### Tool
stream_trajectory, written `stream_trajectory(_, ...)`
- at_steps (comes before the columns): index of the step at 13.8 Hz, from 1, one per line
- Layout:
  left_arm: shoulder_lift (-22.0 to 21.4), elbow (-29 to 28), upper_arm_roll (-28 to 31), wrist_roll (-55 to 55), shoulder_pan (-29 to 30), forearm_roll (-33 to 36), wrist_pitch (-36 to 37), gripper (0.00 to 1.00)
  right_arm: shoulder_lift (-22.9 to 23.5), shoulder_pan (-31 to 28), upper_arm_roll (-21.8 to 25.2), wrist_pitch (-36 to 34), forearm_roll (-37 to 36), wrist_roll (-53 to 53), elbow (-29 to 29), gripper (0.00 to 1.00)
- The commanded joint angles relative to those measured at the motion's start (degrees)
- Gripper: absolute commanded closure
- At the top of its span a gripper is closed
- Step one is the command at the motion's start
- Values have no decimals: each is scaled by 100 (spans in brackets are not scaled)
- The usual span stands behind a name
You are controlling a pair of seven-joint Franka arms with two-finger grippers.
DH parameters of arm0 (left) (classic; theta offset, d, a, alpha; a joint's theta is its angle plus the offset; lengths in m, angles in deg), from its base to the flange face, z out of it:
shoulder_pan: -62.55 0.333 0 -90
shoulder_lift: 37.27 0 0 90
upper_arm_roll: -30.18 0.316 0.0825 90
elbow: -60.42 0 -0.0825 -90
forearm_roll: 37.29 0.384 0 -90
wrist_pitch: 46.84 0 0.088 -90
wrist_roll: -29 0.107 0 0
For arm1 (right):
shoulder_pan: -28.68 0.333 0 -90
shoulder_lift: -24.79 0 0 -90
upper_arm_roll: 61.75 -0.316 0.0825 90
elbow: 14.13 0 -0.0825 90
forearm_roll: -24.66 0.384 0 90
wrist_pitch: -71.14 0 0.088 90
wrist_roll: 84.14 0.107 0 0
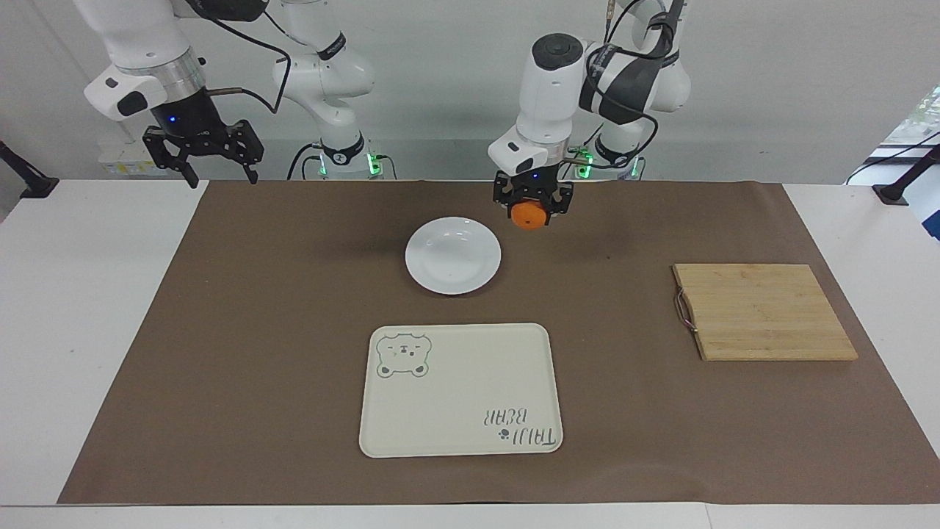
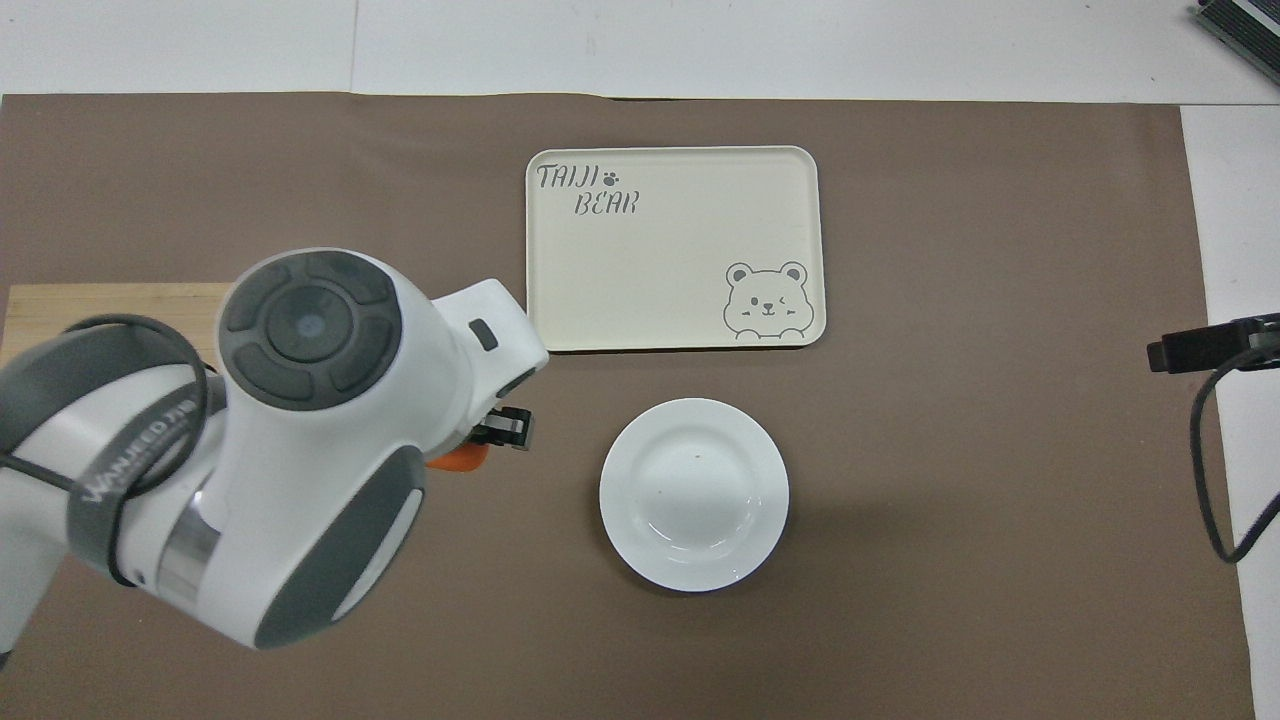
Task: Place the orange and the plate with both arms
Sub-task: 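Carry the orange with the left gripper and release it onto the plate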
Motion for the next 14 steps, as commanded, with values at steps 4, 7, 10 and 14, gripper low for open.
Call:
stream_trajectory(4, 647, -439, 94, -500, -757, -74, -1486, 100, -86, -67, -70, -6, -49, 79, 59, 0)
stream_trajectory(7, 935, -696, 94, -640, -1258, -74, -2077, 100, -86, -67, -61, -6, -49, 71, 51, 0)
stream_trajectory(10, 1377, -670, 102, -843, -1506, -56, -2526, 94, -86, -67, -70, -6, -49, 71, 59, 0)
stream_trajectory(14, 1045, -600, 129, -860, -1173, -21, -2116, 0, -86, -67, -70, -6, -49, 79, 59, 0)
